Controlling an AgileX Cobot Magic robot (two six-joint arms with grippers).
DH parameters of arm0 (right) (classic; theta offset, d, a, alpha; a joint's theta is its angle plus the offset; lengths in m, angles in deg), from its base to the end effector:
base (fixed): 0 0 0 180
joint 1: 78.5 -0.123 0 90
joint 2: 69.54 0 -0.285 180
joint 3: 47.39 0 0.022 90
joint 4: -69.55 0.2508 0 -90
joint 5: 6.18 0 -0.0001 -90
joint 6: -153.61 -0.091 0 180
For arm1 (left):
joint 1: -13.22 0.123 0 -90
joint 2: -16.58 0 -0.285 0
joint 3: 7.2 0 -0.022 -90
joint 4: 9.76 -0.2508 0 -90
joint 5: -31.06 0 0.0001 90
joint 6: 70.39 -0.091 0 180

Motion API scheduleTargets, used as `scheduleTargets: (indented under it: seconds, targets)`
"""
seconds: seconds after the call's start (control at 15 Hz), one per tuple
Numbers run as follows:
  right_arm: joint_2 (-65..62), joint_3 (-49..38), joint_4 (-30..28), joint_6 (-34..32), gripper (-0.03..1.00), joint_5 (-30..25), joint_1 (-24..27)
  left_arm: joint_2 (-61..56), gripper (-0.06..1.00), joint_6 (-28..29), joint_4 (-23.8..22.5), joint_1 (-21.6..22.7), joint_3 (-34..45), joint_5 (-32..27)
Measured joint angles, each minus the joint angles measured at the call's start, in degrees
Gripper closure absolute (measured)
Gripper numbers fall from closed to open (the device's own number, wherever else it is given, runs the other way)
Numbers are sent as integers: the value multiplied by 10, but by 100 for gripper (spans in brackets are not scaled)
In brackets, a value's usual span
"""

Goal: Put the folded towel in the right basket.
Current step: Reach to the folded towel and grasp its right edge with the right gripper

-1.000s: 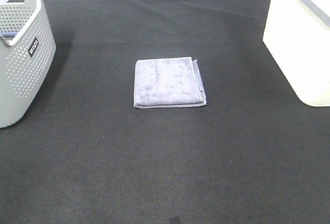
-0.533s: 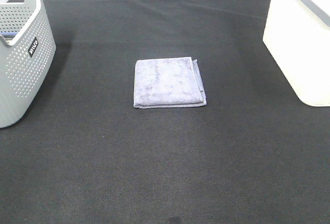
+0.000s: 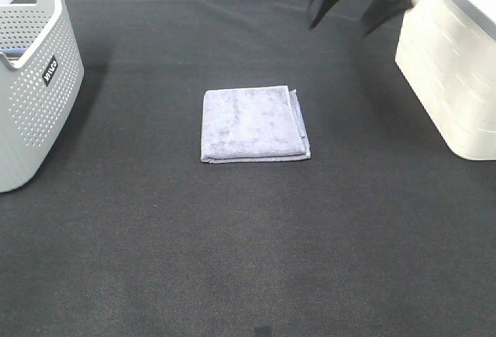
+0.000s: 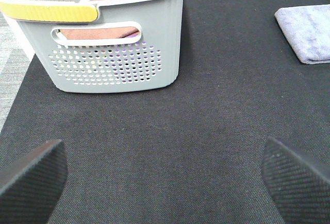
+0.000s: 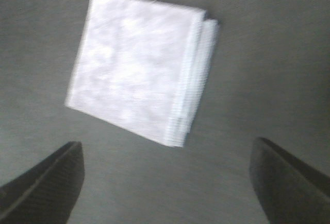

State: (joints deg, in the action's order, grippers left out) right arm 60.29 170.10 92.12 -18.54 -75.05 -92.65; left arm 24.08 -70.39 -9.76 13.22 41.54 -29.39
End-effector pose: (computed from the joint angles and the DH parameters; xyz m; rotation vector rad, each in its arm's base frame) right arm 0.4415 0.1449 0.2739 -0.4183 2.7514 0.5751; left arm -0.0050 0.0000 0.2769 0.0000 2.0366 0.0000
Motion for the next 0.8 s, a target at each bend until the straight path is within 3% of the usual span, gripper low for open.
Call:
scheduleTargets:
  seconds: [0.2,0.47,0.8]
  targets:
    - [67,1,44,0,15,-5,1,0,-3,0,0,0,0,0]
    - [152,3,146,46,15,-9,32,0,-3,0,0,0,0,0]
    - [199,4,156,79,15,3,33,0,-3,0,0,0,0,0]
